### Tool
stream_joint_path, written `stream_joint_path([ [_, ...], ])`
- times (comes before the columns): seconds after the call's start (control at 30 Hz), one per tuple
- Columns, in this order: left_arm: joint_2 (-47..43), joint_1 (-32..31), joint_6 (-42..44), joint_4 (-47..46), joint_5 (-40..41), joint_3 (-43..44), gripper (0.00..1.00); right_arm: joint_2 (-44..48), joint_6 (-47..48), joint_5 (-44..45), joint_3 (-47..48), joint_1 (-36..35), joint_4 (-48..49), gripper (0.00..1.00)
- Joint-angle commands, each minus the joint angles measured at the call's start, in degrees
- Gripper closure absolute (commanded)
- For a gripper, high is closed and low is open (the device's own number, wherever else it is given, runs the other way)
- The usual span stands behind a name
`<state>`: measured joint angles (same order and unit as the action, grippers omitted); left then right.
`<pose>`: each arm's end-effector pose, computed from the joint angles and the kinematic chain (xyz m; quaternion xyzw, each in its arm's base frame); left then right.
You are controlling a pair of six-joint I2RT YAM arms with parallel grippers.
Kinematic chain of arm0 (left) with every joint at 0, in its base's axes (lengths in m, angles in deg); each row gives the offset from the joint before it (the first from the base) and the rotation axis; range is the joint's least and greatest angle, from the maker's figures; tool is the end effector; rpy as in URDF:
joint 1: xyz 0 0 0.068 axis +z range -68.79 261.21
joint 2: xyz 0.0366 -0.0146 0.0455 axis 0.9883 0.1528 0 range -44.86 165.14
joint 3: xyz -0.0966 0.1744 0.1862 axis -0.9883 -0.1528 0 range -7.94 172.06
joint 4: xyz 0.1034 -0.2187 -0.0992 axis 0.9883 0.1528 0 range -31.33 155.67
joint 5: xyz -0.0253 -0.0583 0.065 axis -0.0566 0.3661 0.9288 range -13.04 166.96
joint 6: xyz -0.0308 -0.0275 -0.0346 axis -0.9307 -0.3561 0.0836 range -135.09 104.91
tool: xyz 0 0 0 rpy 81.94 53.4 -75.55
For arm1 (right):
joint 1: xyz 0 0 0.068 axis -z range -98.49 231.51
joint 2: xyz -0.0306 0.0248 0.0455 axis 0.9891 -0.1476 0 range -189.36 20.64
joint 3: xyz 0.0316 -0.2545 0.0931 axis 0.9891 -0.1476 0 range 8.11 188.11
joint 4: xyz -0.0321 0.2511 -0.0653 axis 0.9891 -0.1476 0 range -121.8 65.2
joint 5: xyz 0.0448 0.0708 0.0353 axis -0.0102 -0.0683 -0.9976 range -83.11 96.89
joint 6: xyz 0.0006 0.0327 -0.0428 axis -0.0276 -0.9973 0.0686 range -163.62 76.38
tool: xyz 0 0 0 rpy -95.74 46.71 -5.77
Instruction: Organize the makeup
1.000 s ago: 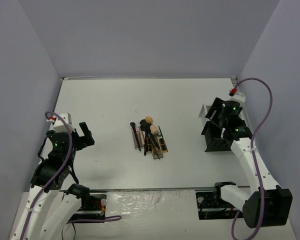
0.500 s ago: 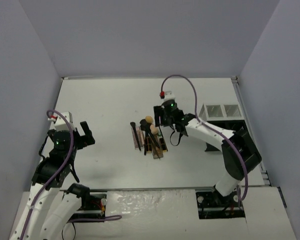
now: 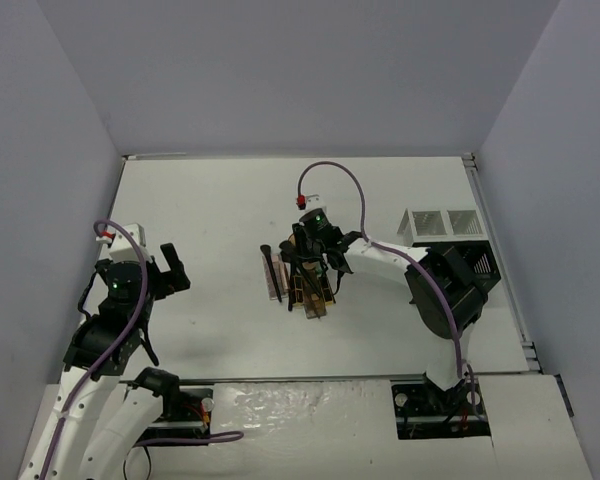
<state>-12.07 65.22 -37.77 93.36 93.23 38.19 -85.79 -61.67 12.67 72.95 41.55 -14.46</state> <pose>0.1213 -0.0244 0.3320 -0.1274 0.8115 -0.0745 0.5654 0.3175 0.2614 0.1922 -0.1411 0.8592 0.1990 0.4497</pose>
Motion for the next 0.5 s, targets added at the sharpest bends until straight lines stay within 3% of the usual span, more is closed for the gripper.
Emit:
stream_joint_path([
  [0.0,0.9,0.4,-0.4,-1.9,-0.4,0.9,0.03,2.2,-0.6,1.1,0.5,-0.3,3.9,0.66],
  [0.07,1.0,0.4,-0.5,-1.9,-0.4,1.0,0.03,2.3,-0.6,0.6,0.4,-0.2,3.9,0.68],
  [0.33,1.1,0.4,-0.5,-1.9,-0.4,1.0,0.03,2.6,-0.6,-1.5,-0.2,-0.8,4.1,0.58],
  [0.47,1.1,0.4,-0.5,-1.9,-0.5,1.0,0.03,3.1,-0.6,-0.2,-0.9,-0.9,3.9,0.58],
])
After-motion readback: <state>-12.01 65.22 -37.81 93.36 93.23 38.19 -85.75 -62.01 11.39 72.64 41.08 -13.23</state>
